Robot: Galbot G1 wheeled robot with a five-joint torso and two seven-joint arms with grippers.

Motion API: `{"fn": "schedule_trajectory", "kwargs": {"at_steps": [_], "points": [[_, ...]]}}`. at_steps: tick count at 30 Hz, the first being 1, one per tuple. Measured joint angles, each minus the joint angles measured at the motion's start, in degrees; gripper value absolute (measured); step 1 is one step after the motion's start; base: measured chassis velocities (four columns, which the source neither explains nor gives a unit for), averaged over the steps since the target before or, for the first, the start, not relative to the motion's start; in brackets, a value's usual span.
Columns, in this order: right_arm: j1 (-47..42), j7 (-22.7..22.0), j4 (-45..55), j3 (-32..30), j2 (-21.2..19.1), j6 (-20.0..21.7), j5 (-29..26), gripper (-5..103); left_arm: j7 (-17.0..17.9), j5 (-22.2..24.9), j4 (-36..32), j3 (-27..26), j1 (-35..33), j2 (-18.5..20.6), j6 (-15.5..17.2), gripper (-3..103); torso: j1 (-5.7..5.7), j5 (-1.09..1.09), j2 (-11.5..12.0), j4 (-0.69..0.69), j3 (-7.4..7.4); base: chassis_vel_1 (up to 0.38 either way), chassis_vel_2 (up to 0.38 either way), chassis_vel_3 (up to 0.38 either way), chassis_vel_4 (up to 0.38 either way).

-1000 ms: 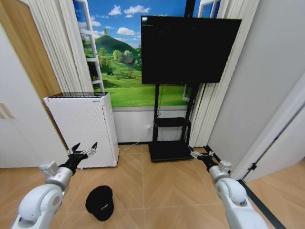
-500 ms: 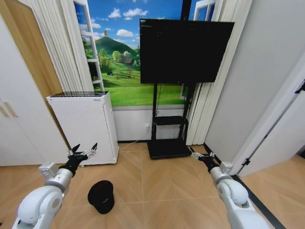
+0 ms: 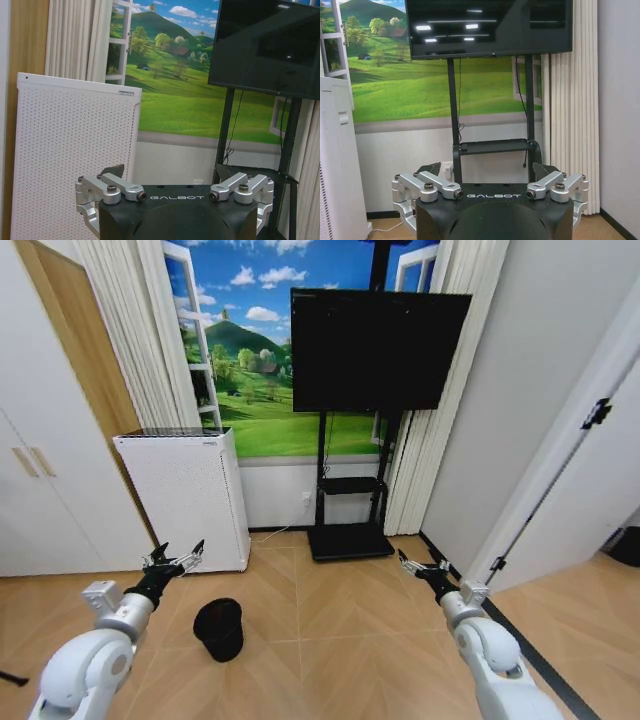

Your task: Pick up the trash bin and place the garbage on the floor into it.

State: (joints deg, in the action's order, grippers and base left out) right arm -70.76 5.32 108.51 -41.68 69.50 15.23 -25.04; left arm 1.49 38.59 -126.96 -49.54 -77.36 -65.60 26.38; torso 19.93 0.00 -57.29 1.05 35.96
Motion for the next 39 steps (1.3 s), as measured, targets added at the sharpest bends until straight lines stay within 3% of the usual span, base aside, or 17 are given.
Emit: {"fn": "schedule_trajectory", "kwargs": {"at_steps": [39], "points": [[-1.15, 0.12, -0.75, -1.31, -0.71, -1.83, -2.12, 100, -0.87, -2.11, -2.8, 0.2, -2.82, -2.71, -0.29, 100, -0.05, 0.0, -0.01, 0.0, -0.03, 0.199, -0.199, -0.194, 0.197]]}}
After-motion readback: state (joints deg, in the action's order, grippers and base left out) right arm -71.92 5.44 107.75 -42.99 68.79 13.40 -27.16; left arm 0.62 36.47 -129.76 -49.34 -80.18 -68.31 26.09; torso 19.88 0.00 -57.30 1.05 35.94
